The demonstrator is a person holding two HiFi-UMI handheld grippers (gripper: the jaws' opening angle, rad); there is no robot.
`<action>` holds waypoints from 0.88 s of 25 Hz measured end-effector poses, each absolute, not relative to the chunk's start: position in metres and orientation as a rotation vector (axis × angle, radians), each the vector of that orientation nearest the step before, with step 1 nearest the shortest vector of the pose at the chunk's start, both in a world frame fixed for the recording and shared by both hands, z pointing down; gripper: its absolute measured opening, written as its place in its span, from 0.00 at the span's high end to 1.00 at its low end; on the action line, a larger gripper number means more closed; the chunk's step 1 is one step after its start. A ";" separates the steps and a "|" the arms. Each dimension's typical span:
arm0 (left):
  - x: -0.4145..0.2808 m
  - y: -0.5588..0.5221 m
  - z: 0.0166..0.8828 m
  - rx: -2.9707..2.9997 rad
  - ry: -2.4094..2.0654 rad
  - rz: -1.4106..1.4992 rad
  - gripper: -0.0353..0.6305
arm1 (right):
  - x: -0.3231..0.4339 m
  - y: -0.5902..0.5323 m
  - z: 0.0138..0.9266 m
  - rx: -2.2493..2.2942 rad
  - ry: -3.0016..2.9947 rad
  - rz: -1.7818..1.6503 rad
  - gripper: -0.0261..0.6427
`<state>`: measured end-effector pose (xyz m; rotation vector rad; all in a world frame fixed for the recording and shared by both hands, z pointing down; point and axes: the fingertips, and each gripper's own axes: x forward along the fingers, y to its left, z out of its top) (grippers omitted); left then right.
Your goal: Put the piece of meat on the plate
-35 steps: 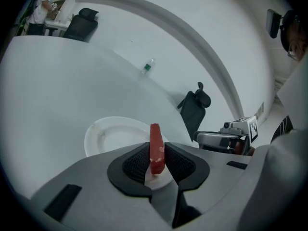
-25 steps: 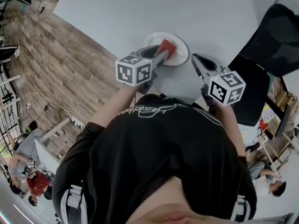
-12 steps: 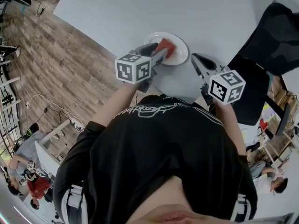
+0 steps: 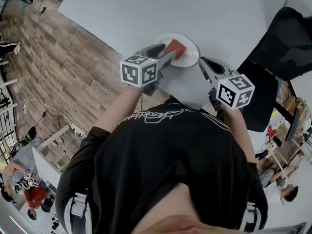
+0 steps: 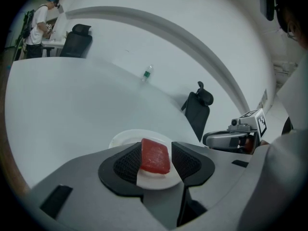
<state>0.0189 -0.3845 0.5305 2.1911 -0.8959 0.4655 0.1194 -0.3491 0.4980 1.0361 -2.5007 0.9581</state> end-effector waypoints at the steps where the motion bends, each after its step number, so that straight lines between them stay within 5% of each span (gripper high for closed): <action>1: 0.018 -0.384 0.526 2.194 -0.898 0.451 0.66 | 0.119 -0.349 0.497 1.039 -2.502 0.953 0.94; 6: 0.011 -0.370 0.481 2.242 -0.880 0.326 0.69 | 0.107 -0.344 0.476 1.054 -2.533 0.911 0.94; 14: -0.018 -0.311 0.407 2.360 -0.844 0.139 0.93 | 0.074 -0.312 0.431 1.053 -2.642 0.826 0.94; 22: -0.054 -0.210 0.365 2.458 -0.809 0.095 0.94 | 0.023 -0.222 0.401 1.010 -2.717 0.753 0.94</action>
